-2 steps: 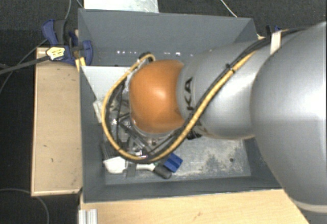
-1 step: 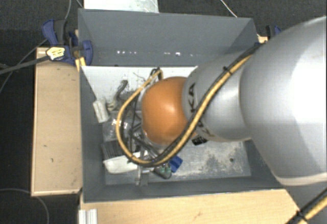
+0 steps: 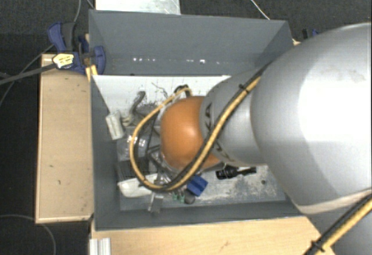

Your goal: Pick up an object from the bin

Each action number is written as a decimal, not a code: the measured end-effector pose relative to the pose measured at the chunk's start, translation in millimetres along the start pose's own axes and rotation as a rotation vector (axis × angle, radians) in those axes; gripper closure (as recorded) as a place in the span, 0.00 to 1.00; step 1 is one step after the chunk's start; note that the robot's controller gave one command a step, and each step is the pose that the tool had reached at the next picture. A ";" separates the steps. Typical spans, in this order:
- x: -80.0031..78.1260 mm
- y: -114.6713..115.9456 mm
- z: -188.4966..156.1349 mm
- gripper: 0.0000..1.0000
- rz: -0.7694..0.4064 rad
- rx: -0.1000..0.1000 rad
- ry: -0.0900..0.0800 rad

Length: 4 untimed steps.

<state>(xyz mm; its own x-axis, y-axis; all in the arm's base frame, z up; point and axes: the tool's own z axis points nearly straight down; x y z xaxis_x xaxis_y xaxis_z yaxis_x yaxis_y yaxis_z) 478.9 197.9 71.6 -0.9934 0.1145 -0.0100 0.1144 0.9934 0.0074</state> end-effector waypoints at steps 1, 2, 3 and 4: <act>-2.0 -0.8 -1.9 1.00 -0.210 -0.002 -0.003; -2.0 -0.8 -1.9 1.00 -0.210 -0.002 -0.003; -0.9 -1.4 -6.8 1.00 -0.209 -0.001 0.000; 0.0 -1.9 -24.4 1.00 -0.209 0.001 0.004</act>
Offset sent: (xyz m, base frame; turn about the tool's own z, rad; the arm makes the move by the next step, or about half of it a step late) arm 0.0000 0.0000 0.0000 0.0000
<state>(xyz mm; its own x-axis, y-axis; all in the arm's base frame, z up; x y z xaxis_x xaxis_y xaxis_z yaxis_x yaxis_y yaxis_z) 478.4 195.9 96.0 -0.9956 -0.0938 -0.0071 -0.0938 0.9956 0.0049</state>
